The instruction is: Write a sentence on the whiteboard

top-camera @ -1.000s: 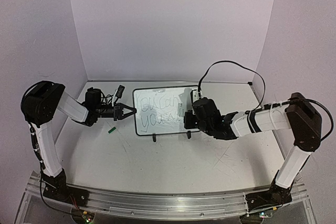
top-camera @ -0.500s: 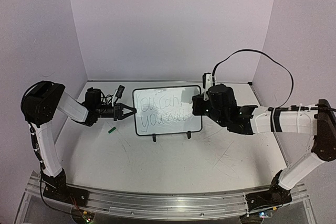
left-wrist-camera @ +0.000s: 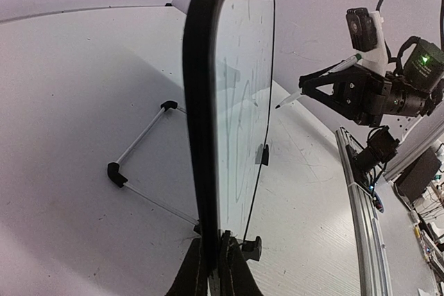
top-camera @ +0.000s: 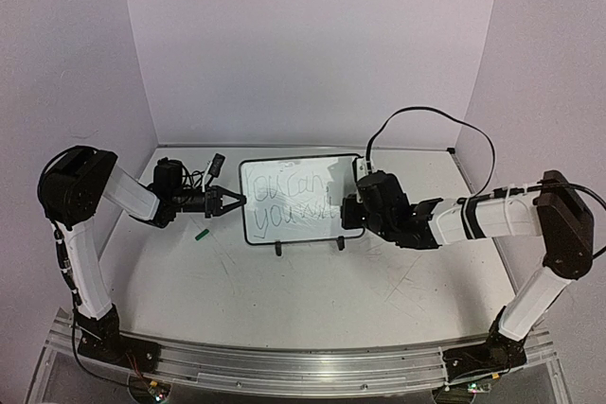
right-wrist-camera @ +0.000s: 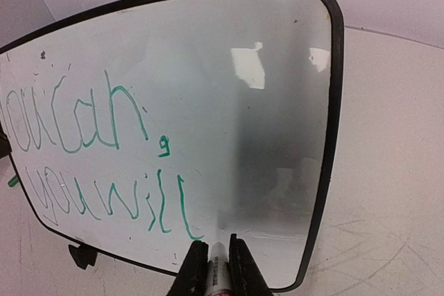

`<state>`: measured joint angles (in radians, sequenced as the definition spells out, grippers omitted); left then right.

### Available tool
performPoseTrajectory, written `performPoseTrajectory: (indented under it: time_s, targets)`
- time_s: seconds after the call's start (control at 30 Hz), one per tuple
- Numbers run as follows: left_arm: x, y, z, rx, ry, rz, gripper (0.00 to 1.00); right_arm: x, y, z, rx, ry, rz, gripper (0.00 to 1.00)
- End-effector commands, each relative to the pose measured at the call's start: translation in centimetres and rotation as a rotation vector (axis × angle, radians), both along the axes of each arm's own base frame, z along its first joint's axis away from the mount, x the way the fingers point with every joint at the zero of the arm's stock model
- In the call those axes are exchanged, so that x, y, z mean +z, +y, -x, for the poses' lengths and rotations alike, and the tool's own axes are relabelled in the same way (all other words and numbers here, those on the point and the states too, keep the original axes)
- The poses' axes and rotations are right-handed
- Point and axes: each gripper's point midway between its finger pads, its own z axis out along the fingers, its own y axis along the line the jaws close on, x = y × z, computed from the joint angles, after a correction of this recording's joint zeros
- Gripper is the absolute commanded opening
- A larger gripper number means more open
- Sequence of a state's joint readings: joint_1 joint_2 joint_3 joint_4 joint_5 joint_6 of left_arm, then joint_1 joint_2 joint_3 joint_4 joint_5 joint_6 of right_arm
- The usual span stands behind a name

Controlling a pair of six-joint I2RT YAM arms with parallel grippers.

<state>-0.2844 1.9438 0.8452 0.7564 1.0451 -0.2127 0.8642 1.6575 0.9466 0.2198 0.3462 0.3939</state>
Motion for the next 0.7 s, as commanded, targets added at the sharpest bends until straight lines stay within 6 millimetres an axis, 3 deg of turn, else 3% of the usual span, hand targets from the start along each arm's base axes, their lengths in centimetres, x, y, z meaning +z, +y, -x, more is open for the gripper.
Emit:
performPoseTrajectory:
  time_s: [0.0,0.4,0.67]
  targets:
    - [-0.4,0.1,-1.4,0.069,-0.019,-0.054,0.00,-0.3,0.4,-0.7,-0.007,-0.004,0.003,0.00]
    - [-0.4,0.1,-1.4,0.069,-0.020,-0.056,0.00,-0.9,0.7,-1.2,-0.014,-0.001,0.017,0.00]
    - [-0.4,0.1,-1.5,0.068,-0.021,-0.057,0.00,-0.2,0.5,-1.7,-0.037,-0.026,0.010,0.00]
